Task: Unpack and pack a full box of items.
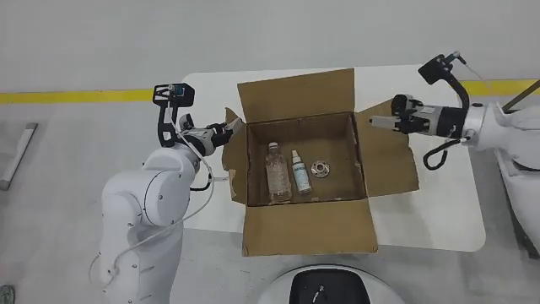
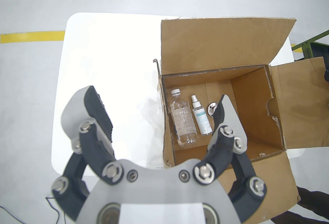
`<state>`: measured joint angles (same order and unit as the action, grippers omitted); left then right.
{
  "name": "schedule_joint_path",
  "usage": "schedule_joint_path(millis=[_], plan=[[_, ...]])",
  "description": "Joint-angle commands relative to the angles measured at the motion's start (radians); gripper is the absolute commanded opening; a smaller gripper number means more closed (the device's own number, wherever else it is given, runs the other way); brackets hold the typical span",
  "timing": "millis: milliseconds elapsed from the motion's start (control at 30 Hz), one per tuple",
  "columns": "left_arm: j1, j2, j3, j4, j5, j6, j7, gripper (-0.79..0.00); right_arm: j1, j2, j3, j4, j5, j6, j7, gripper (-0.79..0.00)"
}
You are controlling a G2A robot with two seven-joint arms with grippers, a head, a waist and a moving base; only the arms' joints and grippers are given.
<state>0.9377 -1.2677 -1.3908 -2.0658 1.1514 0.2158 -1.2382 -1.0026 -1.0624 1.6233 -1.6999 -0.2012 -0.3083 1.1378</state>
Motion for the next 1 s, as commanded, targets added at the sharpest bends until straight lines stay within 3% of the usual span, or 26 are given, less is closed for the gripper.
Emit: schedule_joint_path(millis=[0,200,467,533,567,633,700,967], plan=[[0.000,0.000,0.000,0.000,0.000,0.000,0.000,0.000,-0.037,0.007,0.067,0.025,0.048,-0.025,-0.019,0.000],[0.000,0.000,0.000,0.000,0.000,0.000,0.000,0.000,-0.119,0.022,0.158,0.152,0.236,-0.078,0.023,0.000],[0.000,0.000,0.000,0.000,0.000,0.000,0.000,0.000,-0.069,0.010,0.007,0.355,0.469,-0.144,0.117,0.000],[0.000,0.000,0.000,0.000,0.000,0.000,0.000,0.000,-0.040,0.005,-0.039,0.393,0.484,-0.147,0.129,-0.200],[0.000,0.000,0.000,0.000,0.000,0.000,0.000,0.000,-0.026,0.002,-0.061,0.405,0.506,-0.153,0.137,-0.428],[0.000,0.000,0.000,0.000,0.000,0.000,0.000,0.000,-0.001,-0.001,-0.093,0.436,0.512,-0.156,0.148,-0.548],[0.000,0.000,0.000,0.000,0.000,0.000,0.000,0.000,0.019,-0.003,-0.115,0.455,0.528,-0.168,0.156,-0.785],[0.000,0.000,0.000,0.000,0.000,0.000,0.000,0.000,0.046,0.007,-0.123,0.481,0.511,-0.177,0.155,-0.785]])
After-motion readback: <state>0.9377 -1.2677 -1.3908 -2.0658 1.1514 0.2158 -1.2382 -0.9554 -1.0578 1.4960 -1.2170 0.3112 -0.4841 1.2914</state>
